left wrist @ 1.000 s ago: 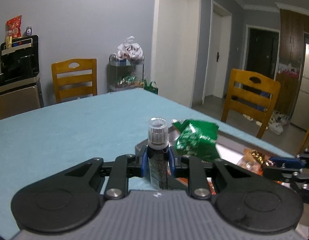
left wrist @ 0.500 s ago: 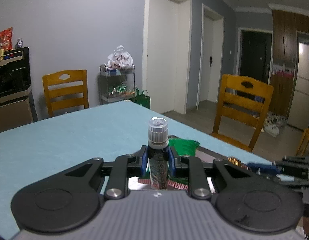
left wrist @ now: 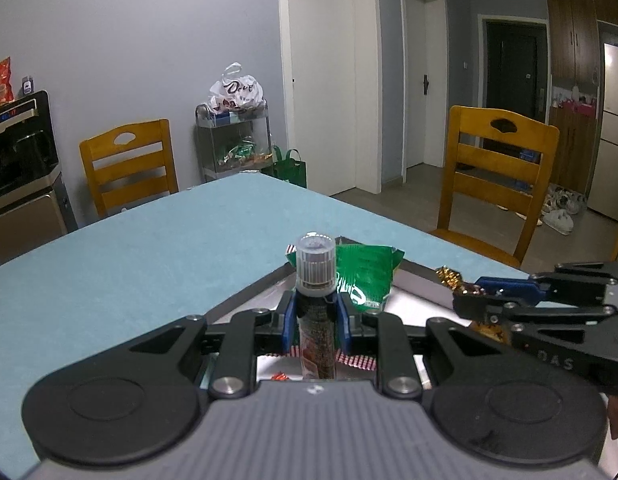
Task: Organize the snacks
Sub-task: 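Carry the brown tube and gold candy over the grey tray, then lower both held snacks into the tray and open both tools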
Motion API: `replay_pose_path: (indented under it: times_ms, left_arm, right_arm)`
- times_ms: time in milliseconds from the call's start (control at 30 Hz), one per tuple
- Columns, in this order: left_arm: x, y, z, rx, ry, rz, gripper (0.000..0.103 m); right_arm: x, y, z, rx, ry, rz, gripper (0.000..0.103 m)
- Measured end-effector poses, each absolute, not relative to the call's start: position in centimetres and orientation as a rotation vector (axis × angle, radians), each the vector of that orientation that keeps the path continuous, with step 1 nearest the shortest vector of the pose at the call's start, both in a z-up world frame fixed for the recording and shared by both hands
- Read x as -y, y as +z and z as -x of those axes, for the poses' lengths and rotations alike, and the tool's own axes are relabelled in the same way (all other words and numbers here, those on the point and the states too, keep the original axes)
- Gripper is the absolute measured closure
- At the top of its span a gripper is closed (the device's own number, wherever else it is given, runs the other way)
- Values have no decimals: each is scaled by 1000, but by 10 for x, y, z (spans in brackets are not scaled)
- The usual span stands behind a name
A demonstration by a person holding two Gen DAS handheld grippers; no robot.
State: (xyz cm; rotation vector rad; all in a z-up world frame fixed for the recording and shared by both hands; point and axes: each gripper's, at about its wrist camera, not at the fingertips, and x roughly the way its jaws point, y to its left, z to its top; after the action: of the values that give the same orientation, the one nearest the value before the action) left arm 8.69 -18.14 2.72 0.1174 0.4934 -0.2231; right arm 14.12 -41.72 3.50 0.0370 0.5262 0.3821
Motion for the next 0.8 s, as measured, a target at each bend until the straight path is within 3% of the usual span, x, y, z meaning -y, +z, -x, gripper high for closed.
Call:
replay_pose_path:
  times_ms: [533, 633, 733, 800]
  left_arm:
    - [204, 14, -112, -496, -225, -203, 83]
    - [208, 7, -119, -525, -232, -211, 80]
    - [207, 4, -122, -526, -231, -198, 70]
    - [204, 4, -123, -527, -226, -183, 52]
  right_arm:
    - [407, 26, -162, -620, 363, -21, 78]
    - [408, 26, -162, -620, 362, -33, 73]
    - [410, 26, -162, -618, 360, -41, 66]
    - [410, 27, -160, -613, 357, -43, 64]
